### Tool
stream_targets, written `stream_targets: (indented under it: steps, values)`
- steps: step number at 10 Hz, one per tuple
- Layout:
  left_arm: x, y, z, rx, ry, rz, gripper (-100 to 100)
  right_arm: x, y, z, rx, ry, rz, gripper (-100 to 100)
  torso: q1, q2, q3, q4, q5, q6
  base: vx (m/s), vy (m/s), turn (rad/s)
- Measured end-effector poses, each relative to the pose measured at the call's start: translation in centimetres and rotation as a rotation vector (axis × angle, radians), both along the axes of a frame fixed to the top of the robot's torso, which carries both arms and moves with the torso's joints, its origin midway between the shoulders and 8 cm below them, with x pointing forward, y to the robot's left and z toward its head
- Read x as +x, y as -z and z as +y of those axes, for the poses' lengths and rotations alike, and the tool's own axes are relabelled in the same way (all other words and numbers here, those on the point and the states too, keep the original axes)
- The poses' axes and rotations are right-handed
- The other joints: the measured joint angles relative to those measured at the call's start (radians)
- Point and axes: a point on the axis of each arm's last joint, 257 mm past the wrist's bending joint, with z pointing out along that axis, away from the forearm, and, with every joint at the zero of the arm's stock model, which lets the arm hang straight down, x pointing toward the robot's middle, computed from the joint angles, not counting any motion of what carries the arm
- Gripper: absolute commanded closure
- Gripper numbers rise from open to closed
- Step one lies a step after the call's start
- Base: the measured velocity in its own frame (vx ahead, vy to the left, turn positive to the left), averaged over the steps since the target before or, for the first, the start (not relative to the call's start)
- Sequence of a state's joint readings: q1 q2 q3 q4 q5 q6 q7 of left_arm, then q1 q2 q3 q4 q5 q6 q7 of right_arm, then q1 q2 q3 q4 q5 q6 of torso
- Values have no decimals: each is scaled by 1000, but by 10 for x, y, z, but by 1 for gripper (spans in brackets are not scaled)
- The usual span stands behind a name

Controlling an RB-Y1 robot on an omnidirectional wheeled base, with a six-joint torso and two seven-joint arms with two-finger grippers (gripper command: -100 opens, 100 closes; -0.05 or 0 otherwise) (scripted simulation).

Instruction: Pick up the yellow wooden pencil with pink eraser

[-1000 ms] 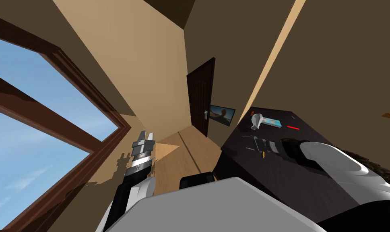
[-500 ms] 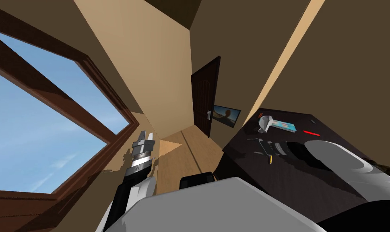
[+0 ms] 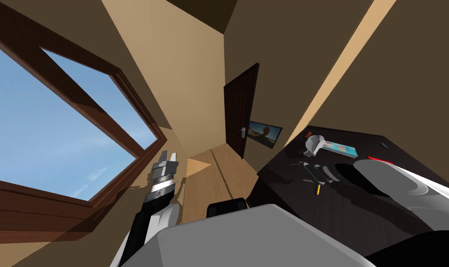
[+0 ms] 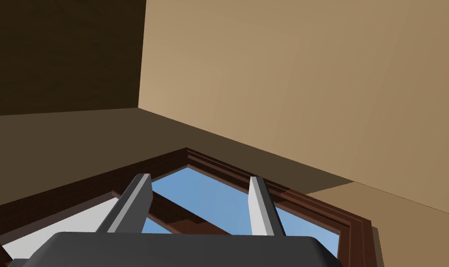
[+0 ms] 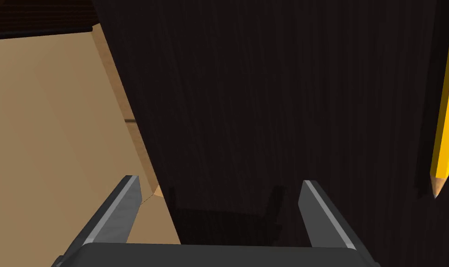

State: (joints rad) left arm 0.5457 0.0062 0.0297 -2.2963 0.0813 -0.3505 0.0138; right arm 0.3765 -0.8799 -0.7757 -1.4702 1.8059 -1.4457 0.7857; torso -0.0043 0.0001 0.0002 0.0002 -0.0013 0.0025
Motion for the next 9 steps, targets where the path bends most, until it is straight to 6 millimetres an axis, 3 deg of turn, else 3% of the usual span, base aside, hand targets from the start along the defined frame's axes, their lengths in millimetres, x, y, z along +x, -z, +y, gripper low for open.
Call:
stream_targets:
  steps: [9]
  values:
    - [0, 0, 0, 0, 0, 0, 0, -74, 22, -53, -172, -49, 296, -100, 1, 1, 0, 0, 0, 0, -37, -27, 122]
